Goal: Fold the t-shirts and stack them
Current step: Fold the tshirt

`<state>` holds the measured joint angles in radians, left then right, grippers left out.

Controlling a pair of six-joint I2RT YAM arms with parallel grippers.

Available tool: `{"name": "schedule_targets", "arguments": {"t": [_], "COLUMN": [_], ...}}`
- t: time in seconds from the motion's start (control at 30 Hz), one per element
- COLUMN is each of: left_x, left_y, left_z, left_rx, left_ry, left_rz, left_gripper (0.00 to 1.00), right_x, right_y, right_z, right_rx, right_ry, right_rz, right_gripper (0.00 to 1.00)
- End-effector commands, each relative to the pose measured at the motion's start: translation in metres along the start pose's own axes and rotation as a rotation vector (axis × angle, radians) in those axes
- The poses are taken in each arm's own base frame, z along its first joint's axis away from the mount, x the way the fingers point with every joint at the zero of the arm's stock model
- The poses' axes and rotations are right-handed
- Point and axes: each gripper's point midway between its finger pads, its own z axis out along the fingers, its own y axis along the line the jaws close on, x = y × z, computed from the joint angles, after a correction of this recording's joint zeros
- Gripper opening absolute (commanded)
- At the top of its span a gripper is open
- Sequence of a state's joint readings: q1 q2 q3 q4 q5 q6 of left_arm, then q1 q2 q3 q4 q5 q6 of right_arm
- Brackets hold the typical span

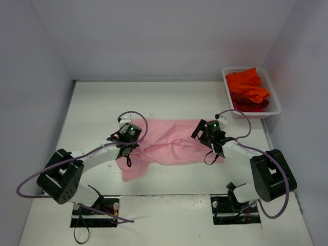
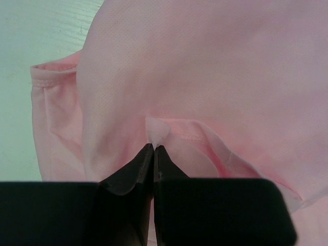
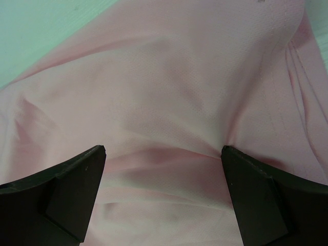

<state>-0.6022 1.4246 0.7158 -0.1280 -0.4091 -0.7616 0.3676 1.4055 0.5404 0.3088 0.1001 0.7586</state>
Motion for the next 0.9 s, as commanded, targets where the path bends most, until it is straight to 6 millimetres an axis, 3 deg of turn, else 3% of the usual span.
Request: {"name": "schedule_targets", "arguments": {"t": [0.0,0.47,0.63,0.87], "left_x": [-0.020,-0.048,-0.030,-0.010], "left_y": [-0.010,0.017,0.028,0.028], "left_z": [-0.009,-0.072,-0.074,-0.076], "left_rx": [0.038,0.070,0.056,0.079], "left_ry": [-0.058,-0.160,-0.131,-0.106], "left_rz": [-0.028,-0.086,-0.073,-0.078], "left_gripper": [0.00,0.00,0.00,0.00], "right_x": [-0.005,-0.006,-0.009,-0.010], "right_y": [0.002,0.002,0.005,0.007], "right_z": [0.001,-0.004,-0.007,-0.009], "right_rx": [0.004,0.002,-0.008,-0.009], "right_ry": [-0.023,-0.028,-0.034,-0.038], "right_rz": [0.001,0.001,0.005,0.006], "right_gripper": [0.93,0.93,0.93,0.93]}}
